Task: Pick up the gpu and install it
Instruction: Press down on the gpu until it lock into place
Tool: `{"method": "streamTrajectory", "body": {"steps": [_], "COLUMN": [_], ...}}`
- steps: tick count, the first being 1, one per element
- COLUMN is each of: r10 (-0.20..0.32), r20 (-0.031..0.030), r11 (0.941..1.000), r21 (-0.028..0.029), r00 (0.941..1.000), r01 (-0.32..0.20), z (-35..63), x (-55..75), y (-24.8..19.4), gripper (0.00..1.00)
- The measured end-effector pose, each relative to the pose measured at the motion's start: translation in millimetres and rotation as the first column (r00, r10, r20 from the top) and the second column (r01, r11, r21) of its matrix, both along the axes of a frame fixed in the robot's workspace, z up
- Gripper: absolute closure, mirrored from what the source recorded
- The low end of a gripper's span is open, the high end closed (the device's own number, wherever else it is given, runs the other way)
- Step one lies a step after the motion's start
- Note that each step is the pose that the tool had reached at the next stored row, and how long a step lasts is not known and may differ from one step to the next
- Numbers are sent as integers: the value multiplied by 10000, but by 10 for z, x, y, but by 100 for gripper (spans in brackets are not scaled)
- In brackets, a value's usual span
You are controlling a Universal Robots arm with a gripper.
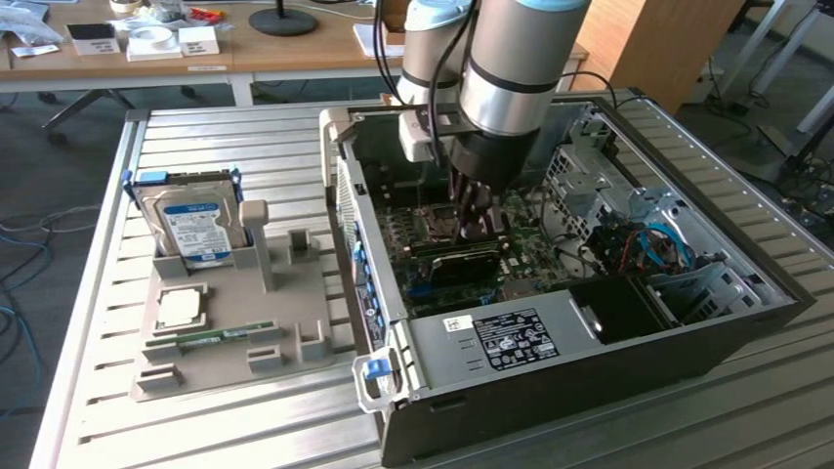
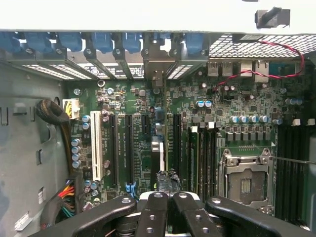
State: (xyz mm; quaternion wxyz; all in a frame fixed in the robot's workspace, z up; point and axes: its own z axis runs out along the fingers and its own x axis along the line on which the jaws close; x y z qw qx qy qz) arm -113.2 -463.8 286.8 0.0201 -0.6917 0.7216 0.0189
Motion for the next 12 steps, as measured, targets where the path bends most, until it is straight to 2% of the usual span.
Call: {"method": "streamTrajectory", "body": {"steps": [3,12], "r10": [0,-1], "r20": [0,0], "r11": [10000,10000], "r21": [0,-1], "r00": [10000,10000], "r01": [0,1], "z": [-1,-40], "x": [0,-4], "y": [-21,-21], "gripper": [89,89]}}
